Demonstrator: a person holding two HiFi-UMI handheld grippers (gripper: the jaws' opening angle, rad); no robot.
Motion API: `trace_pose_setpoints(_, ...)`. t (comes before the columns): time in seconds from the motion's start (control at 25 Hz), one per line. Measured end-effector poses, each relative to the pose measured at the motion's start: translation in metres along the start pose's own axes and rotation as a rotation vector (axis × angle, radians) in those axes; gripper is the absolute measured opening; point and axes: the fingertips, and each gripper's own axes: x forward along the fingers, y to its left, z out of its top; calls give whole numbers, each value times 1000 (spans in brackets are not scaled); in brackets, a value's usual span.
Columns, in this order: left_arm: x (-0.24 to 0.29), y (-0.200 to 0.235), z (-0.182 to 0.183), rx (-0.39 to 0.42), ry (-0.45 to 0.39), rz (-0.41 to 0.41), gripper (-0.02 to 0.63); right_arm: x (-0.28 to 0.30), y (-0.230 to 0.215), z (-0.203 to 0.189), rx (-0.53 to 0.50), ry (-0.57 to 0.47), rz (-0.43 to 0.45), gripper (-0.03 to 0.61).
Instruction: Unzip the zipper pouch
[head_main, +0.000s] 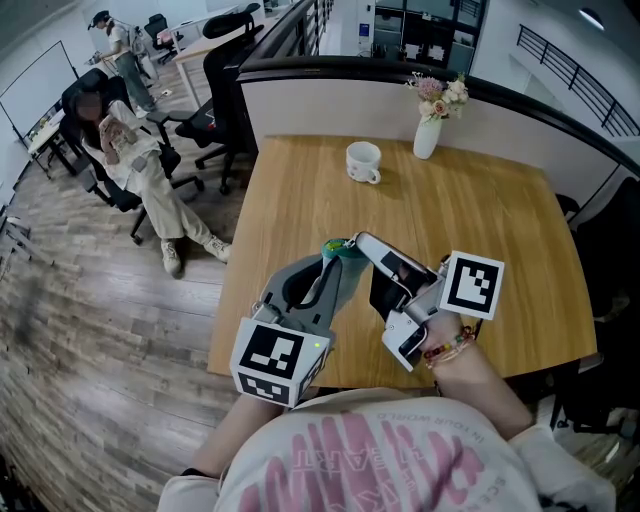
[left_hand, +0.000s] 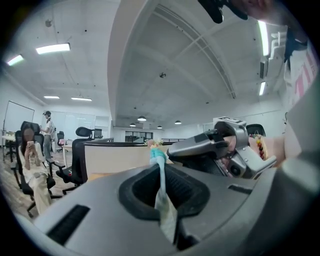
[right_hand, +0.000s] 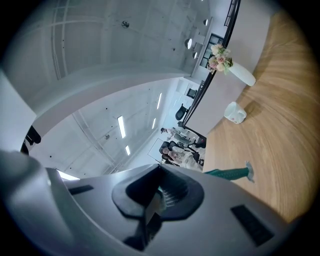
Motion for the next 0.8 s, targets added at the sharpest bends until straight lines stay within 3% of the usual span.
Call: trace_pose_setpoints(0.8,-18,10,21,-73,-117,-20,11,3,-3,-13,-56,20,-54,0)
